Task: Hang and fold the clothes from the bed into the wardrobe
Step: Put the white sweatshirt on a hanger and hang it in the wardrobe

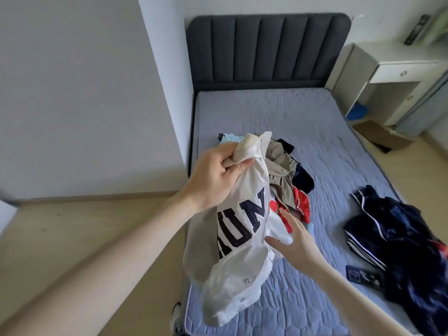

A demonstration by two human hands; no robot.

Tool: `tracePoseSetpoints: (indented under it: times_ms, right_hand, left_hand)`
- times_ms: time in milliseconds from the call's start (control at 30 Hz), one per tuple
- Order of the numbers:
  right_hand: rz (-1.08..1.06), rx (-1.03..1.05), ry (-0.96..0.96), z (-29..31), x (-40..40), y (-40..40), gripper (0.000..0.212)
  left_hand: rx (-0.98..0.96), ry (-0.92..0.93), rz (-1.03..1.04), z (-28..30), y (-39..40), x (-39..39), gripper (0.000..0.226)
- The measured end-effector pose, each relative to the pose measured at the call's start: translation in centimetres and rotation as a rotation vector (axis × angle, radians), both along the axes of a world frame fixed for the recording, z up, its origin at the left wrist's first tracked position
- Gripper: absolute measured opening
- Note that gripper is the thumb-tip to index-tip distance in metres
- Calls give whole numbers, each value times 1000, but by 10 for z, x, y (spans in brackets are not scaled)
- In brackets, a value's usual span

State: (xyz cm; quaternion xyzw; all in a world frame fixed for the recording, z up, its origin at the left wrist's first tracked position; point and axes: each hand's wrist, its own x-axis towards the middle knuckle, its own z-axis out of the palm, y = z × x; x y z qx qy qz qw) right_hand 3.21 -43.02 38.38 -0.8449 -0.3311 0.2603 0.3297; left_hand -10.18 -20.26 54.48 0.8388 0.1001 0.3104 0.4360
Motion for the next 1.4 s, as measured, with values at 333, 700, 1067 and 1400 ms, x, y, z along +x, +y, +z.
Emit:
tracePoseSetpoints:
  times_ms: [333, 700, 1067, 1400]
  right_hand:
    - [409, 204, 216, 85, -32, 61, 40]
    - [496, 429, -269, 176, -91, 152, 49]
    - [491, 419, -293, 211, -143, 224, 46]
    - [680, 320, -112, 253, -275, 340, 65]
  left_hand:
    - [76, 0, 73, 97, -21, -63, 15]
    - [109, 52, 577, 103, 69, -233, 14]
    - [194, 176, 700, 118, 141, -315, 42]
    - [61, 151, 715, 118, 207, -403, 44]
